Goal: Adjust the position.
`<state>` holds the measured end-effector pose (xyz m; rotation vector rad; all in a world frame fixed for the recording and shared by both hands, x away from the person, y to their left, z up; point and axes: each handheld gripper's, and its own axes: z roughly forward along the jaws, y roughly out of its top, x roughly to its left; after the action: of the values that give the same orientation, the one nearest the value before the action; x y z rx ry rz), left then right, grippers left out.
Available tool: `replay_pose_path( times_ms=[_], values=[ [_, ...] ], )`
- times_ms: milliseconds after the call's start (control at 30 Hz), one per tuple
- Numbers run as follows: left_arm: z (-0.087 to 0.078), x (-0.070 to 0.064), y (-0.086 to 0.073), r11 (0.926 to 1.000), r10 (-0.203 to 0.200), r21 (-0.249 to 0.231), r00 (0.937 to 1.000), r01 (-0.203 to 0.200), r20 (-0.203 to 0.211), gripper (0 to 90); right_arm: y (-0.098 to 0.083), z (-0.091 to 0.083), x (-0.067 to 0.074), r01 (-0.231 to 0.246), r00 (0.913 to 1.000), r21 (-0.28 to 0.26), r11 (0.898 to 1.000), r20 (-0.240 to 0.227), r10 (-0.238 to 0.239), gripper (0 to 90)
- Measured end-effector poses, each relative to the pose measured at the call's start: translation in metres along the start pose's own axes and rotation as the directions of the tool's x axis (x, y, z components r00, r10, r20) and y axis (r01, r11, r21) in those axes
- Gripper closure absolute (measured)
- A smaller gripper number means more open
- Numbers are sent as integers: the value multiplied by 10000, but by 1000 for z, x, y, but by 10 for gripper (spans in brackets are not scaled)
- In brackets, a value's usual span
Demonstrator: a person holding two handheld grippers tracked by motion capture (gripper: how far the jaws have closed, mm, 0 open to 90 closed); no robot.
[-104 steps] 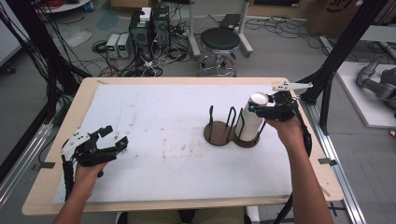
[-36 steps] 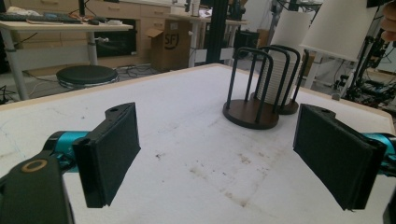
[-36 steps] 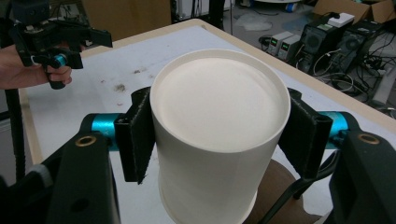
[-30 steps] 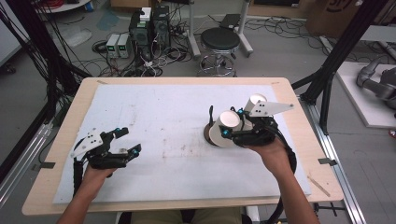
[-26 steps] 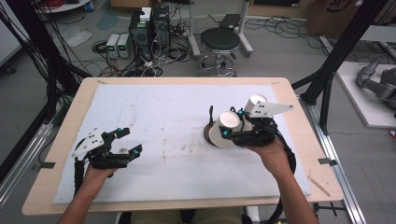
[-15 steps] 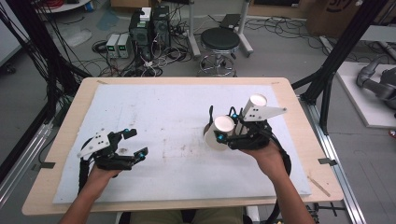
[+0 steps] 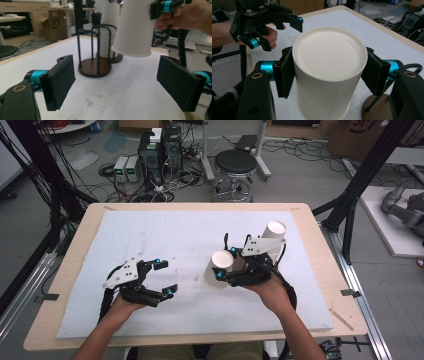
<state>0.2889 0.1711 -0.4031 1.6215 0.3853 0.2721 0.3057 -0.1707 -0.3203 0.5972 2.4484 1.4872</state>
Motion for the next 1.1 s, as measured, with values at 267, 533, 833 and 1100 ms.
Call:
replay_pose_path(
  times_ms=[267,533,833,1100],
  values=[
    [23,-2,2,10000,69,25,9987,-70,513,148,3,9,4,45,9996,19,10000,-264,-45,347],
    [51,-8,4,9993,285,203,9946,-307,1003,146,4,15,8,51,9992,63,10000,-401,-48,346],
    [68,-10,-2,9984,362,396,9923,-411,1181,145,4,15,9,-9,9984,-52,10000,-570,6,346],
    [77,-13,-4,9980,388,447,9894,-455,1400,146,3,17,13,-242,9956,-243,9994,-909,219,348]
  ],
)
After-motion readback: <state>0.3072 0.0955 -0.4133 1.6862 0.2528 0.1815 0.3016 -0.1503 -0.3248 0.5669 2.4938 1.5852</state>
